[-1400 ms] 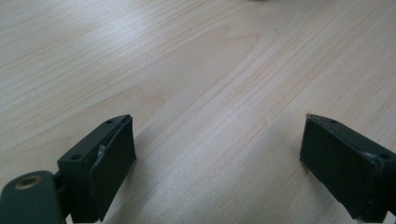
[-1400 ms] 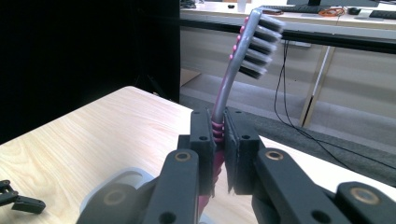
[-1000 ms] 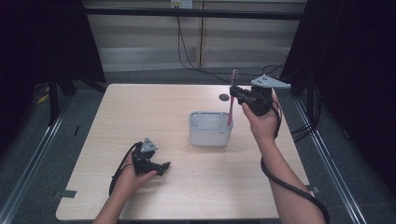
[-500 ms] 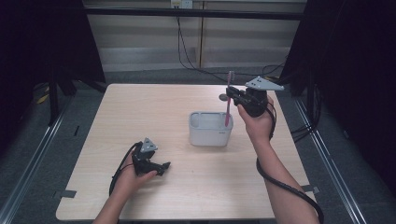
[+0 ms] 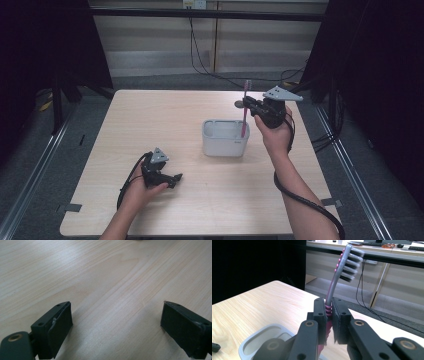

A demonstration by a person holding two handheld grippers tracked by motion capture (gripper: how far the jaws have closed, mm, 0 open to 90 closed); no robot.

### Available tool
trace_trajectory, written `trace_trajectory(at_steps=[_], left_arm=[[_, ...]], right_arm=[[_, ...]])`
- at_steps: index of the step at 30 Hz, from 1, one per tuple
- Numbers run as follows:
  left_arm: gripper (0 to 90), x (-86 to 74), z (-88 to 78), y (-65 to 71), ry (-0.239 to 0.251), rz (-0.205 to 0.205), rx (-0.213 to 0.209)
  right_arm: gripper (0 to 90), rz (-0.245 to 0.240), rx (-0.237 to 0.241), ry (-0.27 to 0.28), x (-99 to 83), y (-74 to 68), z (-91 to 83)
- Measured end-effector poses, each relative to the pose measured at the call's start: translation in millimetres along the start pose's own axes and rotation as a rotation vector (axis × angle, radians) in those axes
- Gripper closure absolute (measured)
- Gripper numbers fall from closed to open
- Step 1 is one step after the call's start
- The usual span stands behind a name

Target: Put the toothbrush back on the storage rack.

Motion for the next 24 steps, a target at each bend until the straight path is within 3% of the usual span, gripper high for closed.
trace_trajectory(at_steps=[24], left_arm=[[9.9, -0.3, -0.3, -0.3, -0.004, 0.003, 0.004]], right_arm=[[82.4, 0.015, 0.008, -0.018, -21.2, 5.2, 1.0]])
Point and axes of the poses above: each handheld gripper's, and its own axes: z roughly forward along the jaws, x roughly out of its top, y roughly to its right, the point moved 8 cm from there along z, roughly forward along the jaws, and after that the axes turned 13 degrees about z, right-handed, at the moved point
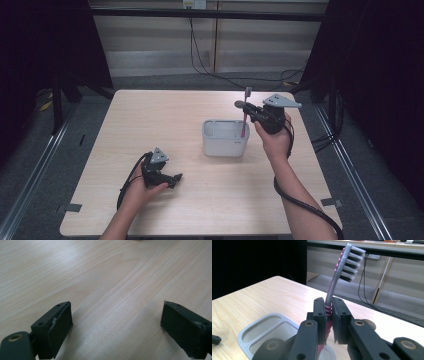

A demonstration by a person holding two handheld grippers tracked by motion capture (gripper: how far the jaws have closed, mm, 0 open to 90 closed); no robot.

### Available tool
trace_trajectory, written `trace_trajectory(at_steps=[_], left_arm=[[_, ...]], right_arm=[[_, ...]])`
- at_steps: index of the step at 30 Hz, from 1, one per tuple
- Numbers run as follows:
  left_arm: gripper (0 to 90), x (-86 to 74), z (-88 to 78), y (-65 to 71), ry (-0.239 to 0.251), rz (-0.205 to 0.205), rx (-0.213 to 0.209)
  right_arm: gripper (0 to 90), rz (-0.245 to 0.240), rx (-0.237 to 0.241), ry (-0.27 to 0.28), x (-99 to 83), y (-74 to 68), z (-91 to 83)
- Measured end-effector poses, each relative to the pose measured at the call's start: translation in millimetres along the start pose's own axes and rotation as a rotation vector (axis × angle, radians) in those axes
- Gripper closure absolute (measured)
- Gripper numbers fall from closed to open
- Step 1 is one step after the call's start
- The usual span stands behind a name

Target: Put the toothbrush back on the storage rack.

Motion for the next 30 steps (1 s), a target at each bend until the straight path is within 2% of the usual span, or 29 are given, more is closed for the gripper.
trace_trajectory(at_steps=[9, 30], left_arm=[[10.0, 0.1, 0.1, 0.0, 0.002, -0.001, 0.002], [9.9, -0.1, -0.1, 0.0, -0.001, -0.001, 0.001]], right_arm=[[82.3, -0.009, -0.002, -0.014, -6.8, 1.4, -0.8], [82.0, 0.004, 0.007, -0.034, -22.8, 3.2, -0.6]])
Point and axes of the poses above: each handheld gripper's, and its own axes: z roughly forward along the jaws, x roughly out of its top, y roughly to its right, the point moved 8 cm from there along z, roughly forward along the jaws, and after that the axes turned 13 degrees about z, right-handed, at the moved point
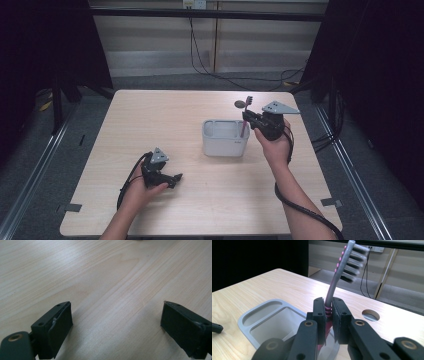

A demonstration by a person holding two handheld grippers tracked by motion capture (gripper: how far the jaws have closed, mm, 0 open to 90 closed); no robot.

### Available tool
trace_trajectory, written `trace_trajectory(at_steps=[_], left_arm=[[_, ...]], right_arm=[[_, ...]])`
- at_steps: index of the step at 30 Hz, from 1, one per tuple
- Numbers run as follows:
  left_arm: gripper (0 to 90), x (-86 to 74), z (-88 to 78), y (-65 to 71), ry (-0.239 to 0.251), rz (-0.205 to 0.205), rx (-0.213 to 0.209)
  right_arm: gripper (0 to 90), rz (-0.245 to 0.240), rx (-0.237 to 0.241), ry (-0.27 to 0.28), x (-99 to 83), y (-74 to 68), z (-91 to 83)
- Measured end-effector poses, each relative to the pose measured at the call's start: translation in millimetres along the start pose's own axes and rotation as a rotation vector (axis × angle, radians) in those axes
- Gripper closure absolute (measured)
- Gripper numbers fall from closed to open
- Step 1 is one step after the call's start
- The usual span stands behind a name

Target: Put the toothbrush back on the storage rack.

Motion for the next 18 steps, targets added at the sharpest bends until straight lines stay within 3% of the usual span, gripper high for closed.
trace_trajectory(at_steps=[18], left_arm=[[10.0, 0.0, 0.0, 0.1, 0.000, -0.001, 0.000]], right_arm=[[81.3, -0.005, 0.014, -0.034, -12.6, -2.0, -0.5]])
Point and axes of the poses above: each handheld gripper's, and its own axes: z roughly forward along the jaws, x roughly out of its top, y roughly to its right, the point moved 8 cm from there along z, roughly forward along the jaws, and after that the axes turned 13 degrees about z, right-handed, at the moved point
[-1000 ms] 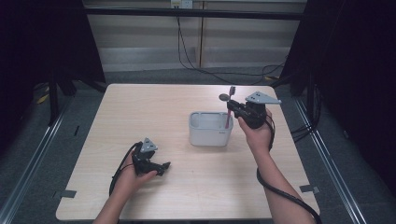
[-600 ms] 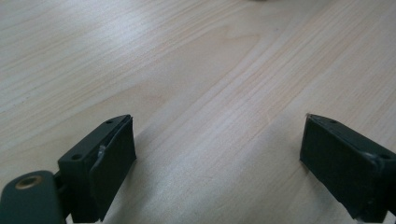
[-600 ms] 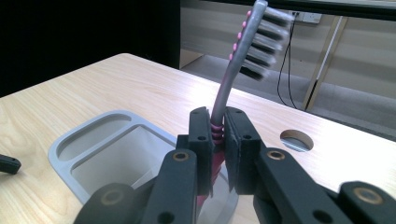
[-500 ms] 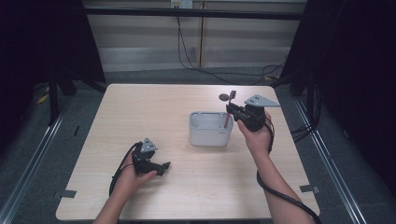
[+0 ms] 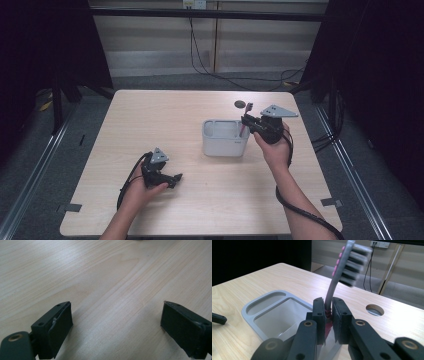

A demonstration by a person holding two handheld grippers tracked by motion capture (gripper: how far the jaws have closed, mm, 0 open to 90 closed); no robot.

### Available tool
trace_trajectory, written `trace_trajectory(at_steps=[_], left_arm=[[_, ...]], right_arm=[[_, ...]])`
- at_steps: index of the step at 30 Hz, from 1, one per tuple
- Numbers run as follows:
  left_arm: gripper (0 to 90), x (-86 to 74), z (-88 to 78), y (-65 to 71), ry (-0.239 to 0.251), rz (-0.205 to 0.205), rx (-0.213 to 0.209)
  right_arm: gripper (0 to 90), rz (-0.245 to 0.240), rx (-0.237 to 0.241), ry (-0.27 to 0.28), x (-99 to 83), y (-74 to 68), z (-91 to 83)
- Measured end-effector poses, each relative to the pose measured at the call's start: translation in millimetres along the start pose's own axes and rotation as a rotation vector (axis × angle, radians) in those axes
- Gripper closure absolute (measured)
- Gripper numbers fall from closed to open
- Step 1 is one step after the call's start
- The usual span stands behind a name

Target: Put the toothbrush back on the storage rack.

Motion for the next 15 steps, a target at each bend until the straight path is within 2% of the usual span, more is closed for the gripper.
trace_trajectory(at_steps=[15], left_arm=[[10.2, 0.1, 0.0, 0.3, 0.003, -0.002, 0.001]], right_arm=[[78.9, 0.003, 0.015, -0.005, -3.3, -1.2, -1.9]])
Point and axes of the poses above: each handheld gripper's, and its own axes: z roughly forward along the jaws, x roughly out of its top, y roughly to its right, the point moved 8 cm from there along z, roughly forward along the jaws, and after that the axes turned 13 degrees about z, right-handed, at the moved point
